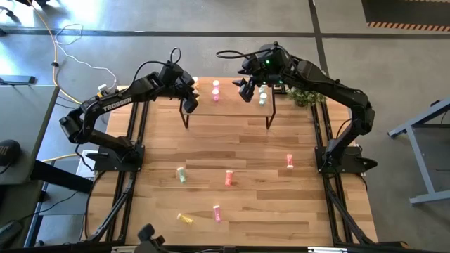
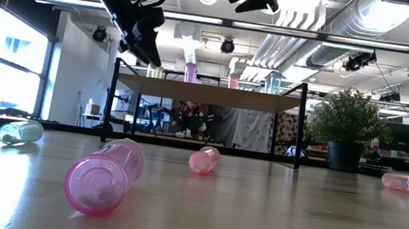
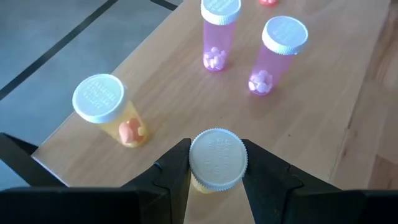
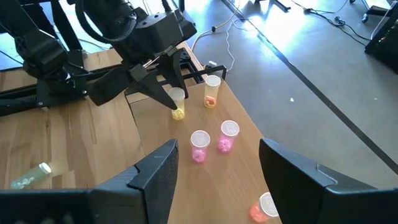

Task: Pick and place medicine bottles onto shelf by color
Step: Put the right yellow pill bottle on the shelf aligned with other yellow pill bottles, then put the bottom pink pill bottle on the shelf aligned with other pink pill bottles

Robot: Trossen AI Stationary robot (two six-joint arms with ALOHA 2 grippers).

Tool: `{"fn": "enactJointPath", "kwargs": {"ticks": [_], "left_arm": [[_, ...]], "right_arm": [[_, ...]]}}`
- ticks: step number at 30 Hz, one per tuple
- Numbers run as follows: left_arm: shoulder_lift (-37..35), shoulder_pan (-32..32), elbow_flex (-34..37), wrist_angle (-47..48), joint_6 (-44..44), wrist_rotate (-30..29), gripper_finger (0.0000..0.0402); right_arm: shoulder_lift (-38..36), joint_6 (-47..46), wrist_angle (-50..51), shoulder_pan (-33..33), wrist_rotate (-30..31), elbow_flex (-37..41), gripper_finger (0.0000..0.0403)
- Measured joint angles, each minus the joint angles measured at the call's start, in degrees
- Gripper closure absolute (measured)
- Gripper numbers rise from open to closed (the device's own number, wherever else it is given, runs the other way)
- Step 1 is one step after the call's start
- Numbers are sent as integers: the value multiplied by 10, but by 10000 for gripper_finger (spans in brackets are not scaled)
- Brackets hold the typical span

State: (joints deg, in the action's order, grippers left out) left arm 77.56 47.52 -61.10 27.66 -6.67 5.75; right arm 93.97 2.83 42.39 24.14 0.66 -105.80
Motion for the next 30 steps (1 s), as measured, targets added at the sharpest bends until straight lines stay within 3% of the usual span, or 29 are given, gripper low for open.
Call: {"fn": "enactJointPath", "kwargs": {"ticks": [16,30], "left_arm": [[0,0,0,-2,11,-8,277],[1,0,-10,3,21,-9,188]], "right_arm": [[0,0,0,0,1,0,187],[0,0,0,0,1,0,187]]}}
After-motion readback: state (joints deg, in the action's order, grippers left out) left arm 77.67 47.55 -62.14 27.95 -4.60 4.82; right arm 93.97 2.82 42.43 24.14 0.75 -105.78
